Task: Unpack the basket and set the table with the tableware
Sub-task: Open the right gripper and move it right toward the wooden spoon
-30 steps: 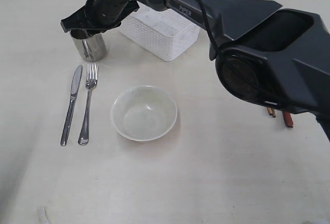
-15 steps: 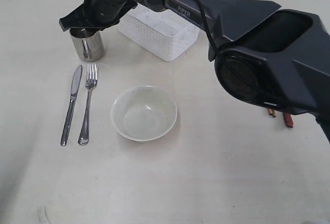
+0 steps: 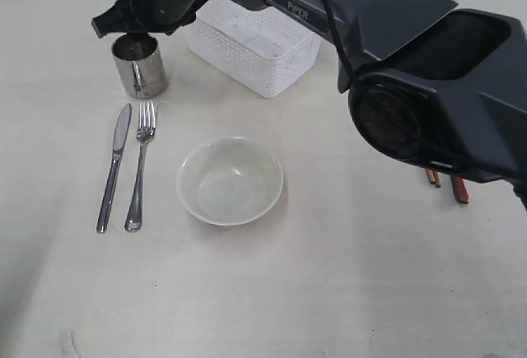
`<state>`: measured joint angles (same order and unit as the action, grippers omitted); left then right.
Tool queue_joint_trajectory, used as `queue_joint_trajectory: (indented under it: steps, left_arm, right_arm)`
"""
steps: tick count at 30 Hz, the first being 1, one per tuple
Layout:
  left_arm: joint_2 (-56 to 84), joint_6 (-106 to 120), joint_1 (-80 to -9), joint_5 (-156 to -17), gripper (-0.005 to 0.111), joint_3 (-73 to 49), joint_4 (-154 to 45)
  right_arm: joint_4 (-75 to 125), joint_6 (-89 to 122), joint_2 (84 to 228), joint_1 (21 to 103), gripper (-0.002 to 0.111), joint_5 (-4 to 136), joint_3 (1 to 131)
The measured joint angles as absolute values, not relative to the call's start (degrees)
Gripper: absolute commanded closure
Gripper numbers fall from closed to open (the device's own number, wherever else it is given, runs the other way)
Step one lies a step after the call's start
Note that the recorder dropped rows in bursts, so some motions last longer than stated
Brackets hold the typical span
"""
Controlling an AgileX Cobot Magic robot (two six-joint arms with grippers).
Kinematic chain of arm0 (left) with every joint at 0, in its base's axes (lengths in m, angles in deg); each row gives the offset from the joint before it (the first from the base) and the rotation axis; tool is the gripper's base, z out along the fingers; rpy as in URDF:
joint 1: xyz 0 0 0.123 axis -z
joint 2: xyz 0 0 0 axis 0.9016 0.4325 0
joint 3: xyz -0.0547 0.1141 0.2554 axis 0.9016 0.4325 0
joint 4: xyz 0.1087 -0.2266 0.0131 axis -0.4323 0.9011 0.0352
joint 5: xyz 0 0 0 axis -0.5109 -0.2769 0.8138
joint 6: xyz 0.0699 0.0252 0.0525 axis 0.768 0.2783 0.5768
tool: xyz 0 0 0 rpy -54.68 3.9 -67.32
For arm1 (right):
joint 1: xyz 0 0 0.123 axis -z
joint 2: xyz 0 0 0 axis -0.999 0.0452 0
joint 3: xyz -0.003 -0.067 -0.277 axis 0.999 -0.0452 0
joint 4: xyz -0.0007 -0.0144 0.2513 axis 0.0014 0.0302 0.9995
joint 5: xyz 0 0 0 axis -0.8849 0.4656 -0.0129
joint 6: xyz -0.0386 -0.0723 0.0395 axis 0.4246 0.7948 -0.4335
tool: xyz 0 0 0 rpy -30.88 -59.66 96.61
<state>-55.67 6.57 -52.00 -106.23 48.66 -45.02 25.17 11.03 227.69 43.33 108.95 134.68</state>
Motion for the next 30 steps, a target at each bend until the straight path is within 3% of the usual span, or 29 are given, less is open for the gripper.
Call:
queue_joint_trajectory:
  steps: [6, 17, 22, 30]
  left_arm:
    - [-55.67, 6.57, -52.0, -106.23, 0.107, 48.66, -45.02]
    - [-55.67, 6.57, -52.0, -106.23, 0.107, 48.66, -45.02]
    - [-55.67, 6.57, -52.0, -106.23, 0.107, 48.66, -45.02]
    - [-55.67, 6.57, -52.0, -106.23, 0.107, 48.66, -45.02]
  right_arm:
    - [24.53, 11.03, 221.96, 43.33, 0.056, 111.43, 134.68]
    - [21.45, 11.03, 216.2, 43.31, 0.057, 129.85, 133.62]
    - [22.01, 11.03, 209.22, 44.53, 0.075, 128.72, 121.99]
    - [21.64, 11.47, 190.0, 52.59, 0.101, 110.76, 91.22]
